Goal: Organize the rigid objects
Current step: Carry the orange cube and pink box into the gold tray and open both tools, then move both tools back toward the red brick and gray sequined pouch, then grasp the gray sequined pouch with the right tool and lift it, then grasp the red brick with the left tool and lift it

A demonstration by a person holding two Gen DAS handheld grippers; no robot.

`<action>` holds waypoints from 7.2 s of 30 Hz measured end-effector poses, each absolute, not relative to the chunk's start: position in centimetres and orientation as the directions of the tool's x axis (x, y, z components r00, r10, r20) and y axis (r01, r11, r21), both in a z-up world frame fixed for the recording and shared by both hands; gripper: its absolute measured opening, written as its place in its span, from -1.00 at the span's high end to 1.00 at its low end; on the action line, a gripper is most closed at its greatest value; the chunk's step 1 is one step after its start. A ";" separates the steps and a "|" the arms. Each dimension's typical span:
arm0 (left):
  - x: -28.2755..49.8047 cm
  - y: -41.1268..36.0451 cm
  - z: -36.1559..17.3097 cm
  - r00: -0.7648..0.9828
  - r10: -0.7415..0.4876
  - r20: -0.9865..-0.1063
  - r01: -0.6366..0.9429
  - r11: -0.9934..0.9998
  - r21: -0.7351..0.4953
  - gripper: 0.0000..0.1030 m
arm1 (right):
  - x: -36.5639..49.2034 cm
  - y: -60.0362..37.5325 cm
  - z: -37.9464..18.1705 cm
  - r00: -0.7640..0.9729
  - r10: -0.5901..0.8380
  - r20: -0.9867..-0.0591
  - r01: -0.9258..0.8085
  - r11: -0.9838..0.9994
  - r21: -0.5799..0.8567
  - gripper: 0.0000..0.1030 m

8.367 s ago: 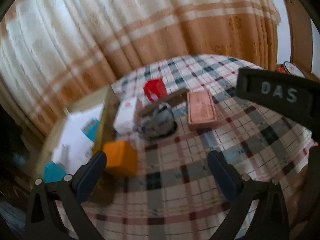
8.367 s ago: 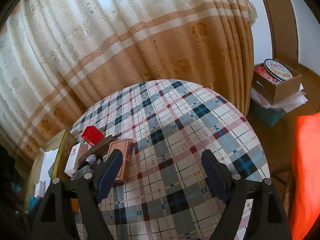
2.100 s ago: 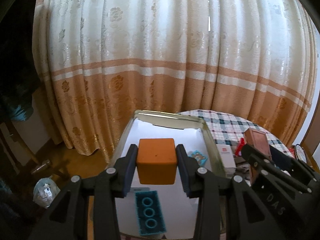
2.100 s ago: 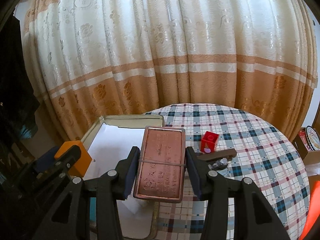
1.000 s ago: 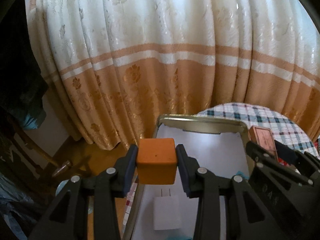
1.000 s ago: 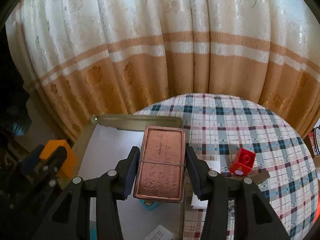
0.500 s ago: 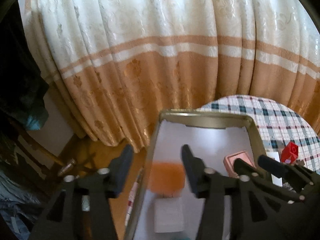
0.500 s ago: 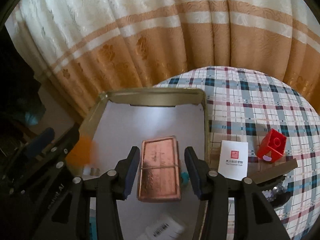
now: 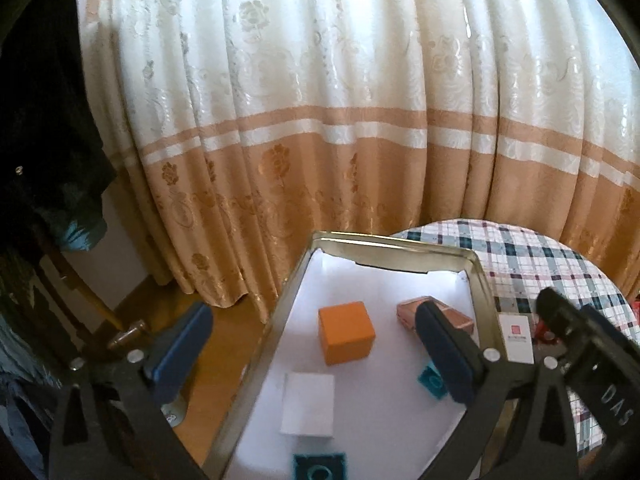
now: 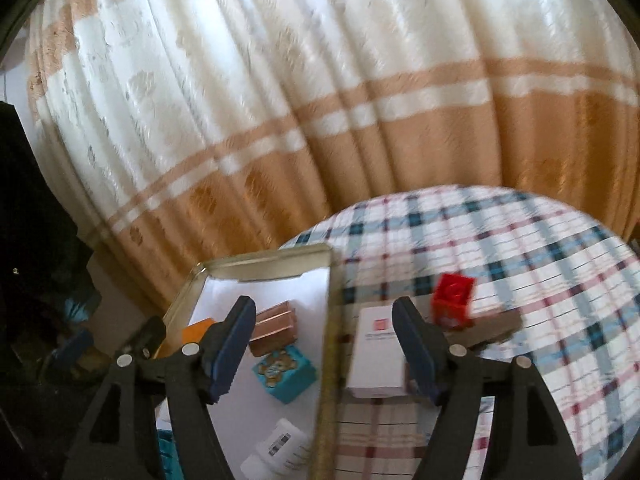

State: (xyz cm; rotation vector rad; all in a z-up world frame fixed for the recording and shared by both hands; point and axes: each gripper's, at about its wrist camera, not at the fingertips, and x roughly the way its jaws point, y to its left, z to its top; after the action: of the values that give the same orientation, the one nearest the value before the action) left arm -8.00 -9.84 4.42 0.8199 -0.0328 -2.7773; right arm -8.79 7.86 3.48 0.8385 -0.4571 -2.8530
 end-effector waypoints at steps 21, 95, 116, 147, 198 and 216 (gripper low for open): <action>-2.8 -6.4 2.5 -0.883 -0.256 -0.392 0.263 -0.964 0.037 -0.99 | -2.4 11.7 2.5 -0.946 0.160 -0.283 -0.203 -0.971 0.129 -0.65; -0.8 1.7 1.2 -0.897 0.006 -0.442 -0.018 -1.000 0.023 -0.99 | -1.9 22.6 1.3 -0.848 0.255 -0.466 -0.337 -0.936 0.103 -0.65; -2.8 -2.9 3.3 -0.866 -0.063 -0.497 0.043 -0.998 0.052 -0.99 | -9.9 13.3 -3.6 -0.673 -0.121 -0.730 0.091 -0.993 0.080 -0.65; -4.4 -2.5 3.8 -0.851 -0.052 -0.523 0.040 -0.999 0.035 -0.99 | -12.7 13.5 -4.5 -0.578 -0.375 -0.725 0.223 -0.927 0.302 -0.13; -18.8 13.2 -3.3 -0.556 0.056 -0.830 -0.165 -0.985 0.044 0.26 | -8.3 28.6 -2.5 -0.788 -0.092 -0.609 -0.173 -0.917 0.361 0.04; -11.1 8.3 2.3 -0.718 0.285 -0.634 -0.254 -0.957 -0.142 0.41 | -8.1 29.1 -2.3 -0.792 -0.036 -0.609 -0.224 -0.911 0.345 0.04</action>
State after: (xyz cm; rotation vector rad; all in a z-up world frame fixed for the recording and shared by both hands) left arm -11.10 8.31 2.31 1.2003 0.0784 -3.2157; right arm -8.14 29.07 -2.26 1.0329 -0.6629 -3.0019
